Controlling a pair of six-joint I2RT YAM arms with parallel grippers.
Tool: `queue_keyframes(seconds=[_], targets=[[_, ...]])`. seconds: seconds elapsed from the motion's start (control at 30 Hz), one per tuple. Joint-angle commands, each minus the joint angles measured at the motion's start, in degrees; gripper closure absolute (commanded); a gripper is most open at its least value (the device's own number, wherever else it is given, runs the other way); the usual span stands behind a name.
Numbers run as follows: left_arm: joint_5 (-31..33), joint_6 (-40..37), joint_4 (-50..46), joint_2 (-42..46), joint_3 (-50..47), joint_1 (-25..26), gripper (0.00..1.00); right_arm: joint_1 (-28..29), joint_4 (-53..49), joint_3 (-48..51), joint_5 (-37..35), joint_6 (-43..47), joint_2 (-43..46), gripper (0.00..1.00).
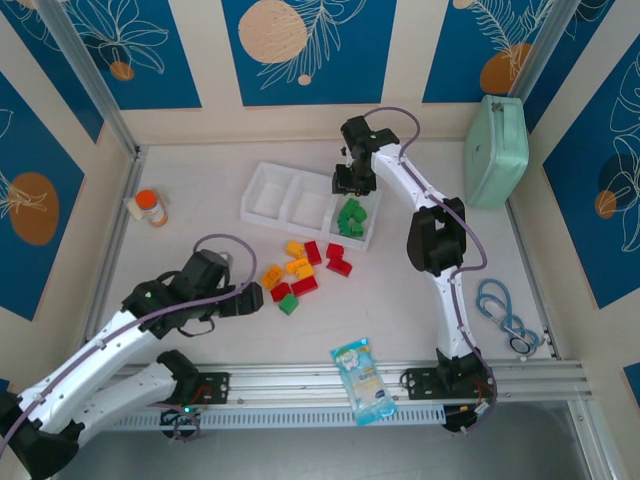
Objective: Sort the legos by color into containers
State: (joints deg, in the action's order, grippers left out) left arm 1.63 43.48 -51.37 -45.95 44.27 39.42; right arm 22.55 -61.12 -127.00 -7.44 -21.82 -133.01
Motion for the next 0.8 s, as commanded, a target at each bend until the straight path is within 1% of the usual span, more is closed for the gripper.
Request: queue_keyframes(seconds=[0.0, 0.23, 0.33, 0.4, 0.5, 0.6, 0.7, 0.77], targets=[[-2.57, 0.02, 3.21, -2.0, -0.44, 0.2, 0.02, 0.39, -0.7, 3.56, 1.2, 0.19, 2.79, 0.55], [-3.21, 0.03, 6.43, -5.6, -0.06, 1.23, 0.03, 0.43, -0.99, 7.13, 0.48, -0.59, 7.08, 0.55], [-3.29, -0.07, 7.13, -6.72, 0.18, 1.44, 0.03, 0.65, -1.06, 8.92, 1.19, -0.68, 10.02, 0.53], [-3.22, -0.41, 7.81, -7.69, 0.63, 1.67, 0.03, 1.05, -0.93, 10.11, 1.31, -0.92, 12.67, 0.46], [-3.03, -1.34, 8.2, -10.36, 1.96, 2.25, 0.02, 1.41, -1.1, 11.19, 2.2, -1.52, 16.52, 0.32], [-2.86, -1.09, 8.36, -13.97, 3.22, 2.91, 0.02, 1.78, -1.29, 13.15, 3.32, -2.23, 20.71, 0.21], [-2.62, 0.21, 9.63, -17.68, 3.8, 4.29, 0.03, 2.19, -0.68, 17.07, 4.48, -2.85, 25.69, 0.12], [-2.6, 0.72, 10.93, -20.24, 4.3, 5.83, 0.03, 2.33, -0.49, 20.36, 4.54, -3.37, 29.01, 0.09]])
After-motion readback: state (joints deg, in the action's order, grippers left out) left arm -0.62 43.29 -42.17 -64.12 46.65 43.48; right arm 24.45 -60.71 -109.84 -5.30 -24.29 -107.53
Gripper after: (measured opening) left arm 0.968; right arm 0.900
